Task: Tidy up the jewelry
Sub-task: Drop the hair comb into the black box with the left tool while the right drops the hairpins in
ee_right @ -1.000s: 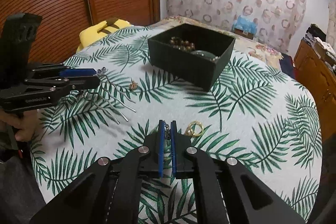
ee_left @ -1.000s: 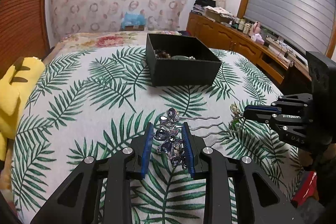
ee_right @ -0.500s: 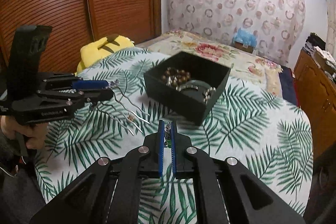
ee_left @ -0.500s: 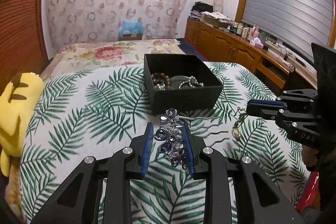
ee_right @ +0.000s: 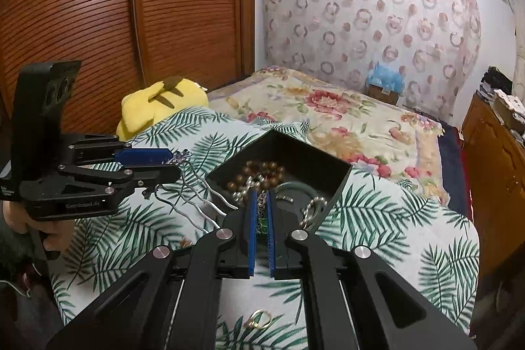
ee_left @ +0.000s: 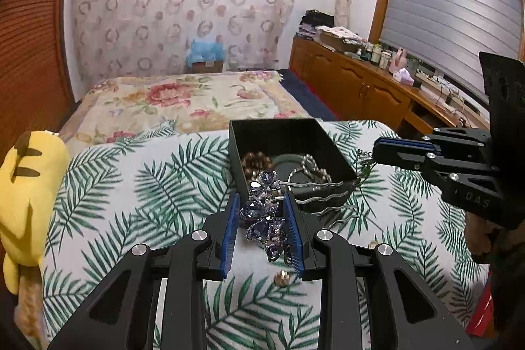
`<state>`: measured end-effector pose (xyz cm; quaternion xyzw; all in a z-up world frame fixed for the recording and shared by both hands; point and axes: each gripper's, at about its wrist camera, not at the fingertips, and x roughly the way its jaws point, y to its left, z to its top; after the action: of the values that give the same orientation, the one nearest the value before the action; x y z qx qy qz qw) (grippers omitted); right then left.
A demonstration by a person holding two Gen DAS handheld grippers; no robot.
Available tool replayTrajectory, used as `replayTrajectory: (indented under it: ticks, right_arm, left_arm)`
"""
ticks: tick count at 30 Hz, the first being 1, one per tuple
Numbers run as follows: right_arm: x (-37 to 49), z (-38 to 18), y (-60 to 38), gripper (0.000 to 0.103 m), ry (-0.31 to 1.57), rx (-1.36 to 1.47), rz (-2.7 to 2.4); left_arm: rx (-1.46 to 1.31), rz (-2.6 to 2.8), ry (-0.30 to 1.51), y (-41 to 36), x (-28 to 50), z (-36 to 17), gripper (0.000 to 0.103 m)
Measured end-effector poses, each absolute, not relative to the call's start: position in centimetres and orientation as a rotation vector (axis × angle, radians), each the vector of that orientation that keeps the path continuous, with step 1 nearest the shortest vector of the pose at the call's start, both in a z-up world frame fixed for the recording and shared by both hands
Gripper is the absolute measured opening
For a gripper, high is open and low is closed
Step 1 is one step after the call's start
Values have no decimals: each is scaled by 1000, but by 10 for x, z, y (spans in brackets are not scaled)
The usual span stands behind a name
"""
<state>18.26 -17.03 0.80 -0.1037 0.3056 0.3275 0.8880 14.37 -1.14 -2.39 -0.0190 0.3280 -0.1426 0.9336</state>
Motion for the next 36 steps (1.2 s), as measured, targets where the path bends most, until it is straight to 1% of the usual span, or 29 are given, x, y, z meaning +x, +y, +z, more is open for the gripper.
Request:
replayTrajectory:
  ticks: [9,20,24,36]
  right_arm:
    - [215,-1,-171,7,656,-190,673]
    - [248,-10,-169,7,685,-145,663]
    - [259,-11,-165,8,684,-158,650]
    - [258,-15,-190,10,687,-140,584]
  left_arm:
    - [-31,-296,663,-16,166,-13,26]
    - [-18,-283,671,-12,191,-14,26]
    - [-19,-281,677,-13,199,-16,26]
    - [21,-330,700,-37,225,-22,26]
